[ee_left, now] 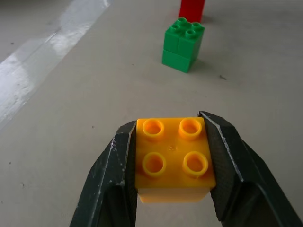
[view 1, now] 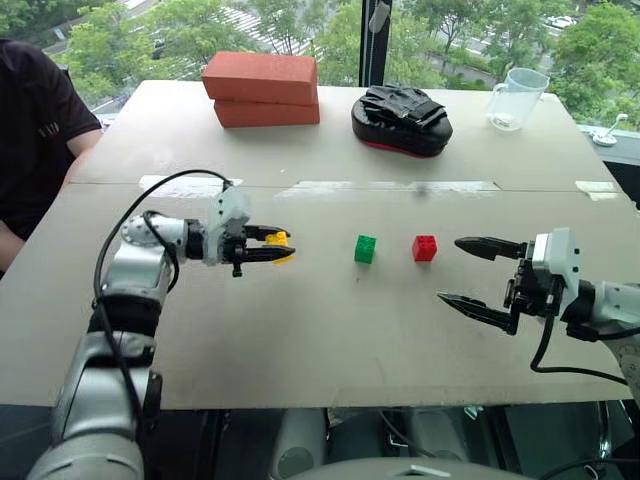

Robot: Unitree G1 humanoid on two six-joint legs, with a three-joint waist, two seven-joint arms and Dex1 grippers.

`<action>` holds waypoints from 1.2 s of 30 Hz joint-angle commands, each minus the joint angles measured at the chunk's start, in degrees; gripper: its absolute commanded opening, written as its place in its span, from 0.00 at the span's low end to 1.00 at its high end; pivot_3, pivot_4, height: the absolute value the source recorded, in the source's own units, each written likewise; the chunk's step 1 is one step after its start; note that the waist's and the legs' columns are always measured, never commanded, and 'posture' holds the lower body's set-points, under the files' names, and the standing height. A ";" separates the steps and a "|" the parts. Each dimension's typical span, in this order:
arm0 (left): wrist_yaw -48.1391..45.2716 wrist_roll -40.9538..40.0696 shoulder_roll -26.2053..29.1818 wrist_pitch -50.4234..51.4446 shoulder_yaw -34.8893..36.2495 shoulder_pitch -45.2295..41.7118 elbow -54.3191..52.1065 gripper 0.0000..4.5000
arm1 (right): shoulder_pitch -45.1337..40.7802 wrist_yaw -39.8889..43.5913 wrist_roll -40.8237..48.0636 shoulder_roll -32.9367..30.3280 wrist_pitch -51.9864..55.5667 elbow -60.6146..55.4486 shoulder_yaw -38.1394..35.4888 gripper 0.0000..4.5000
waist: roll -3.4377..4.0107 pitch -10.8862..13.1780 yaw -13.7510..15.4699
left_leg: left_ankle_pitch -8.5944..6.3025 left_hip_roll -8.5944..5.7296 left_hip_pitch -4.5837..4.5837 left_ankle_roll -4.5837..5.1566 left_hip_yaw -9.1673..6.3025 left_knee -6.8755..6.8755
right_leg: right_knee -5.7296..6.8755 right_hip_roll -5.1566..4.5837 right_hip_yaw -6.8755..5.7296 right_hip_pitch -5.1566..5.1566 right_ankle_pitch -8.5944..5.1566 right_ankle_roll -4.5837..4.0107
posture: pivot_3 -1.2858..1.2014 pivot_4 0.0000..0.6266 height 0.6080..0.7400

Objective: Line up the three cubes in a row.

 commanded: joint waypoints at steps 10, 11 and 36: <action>-4.92 6.18 -3.39 -17.97 -6.62 -13.88 23.12 0.29 | 5.65 -3.87 2.63 -1.49 2.74 -7.94 -5.25 1.00 | -0.08 0.05 -0.42 | -0.14 -0.05 -0.04 0.22 0.18 0.00 | -0.03 0.00 0.18 -0.03 -0.01 0.42 | 0.52 0.24 1.00; -4.92 6.26 -3.53 -18.41 -6.69 -14.15 23.76 0.29 | 5.88 -4.07 2.78 -1.54 2.86 -8.27 -5.37 1.00 | -0.08 0.05 -0.43 | -0.15 -0.05 -0.04 0.22 0.17 0.01 | -0.03 0.00 0.17 -0.03 -0.01 0.42 | 0.52 0.24 1.00; -4.00 4.46 -2.26 -15.63 3.04 -9.05 18.29 0.99 | 5.56 -3.48 4.69 -4.22 3.59 -6.79 -7.07 1.00 | -0.09 0.04 -0.69 | -0.15 -0.02 -0.03 0.22 0.09 0.04 | 0.02 0.00 0.16 -0.03 -0.01 0.42 | 0.52 0.24 1.00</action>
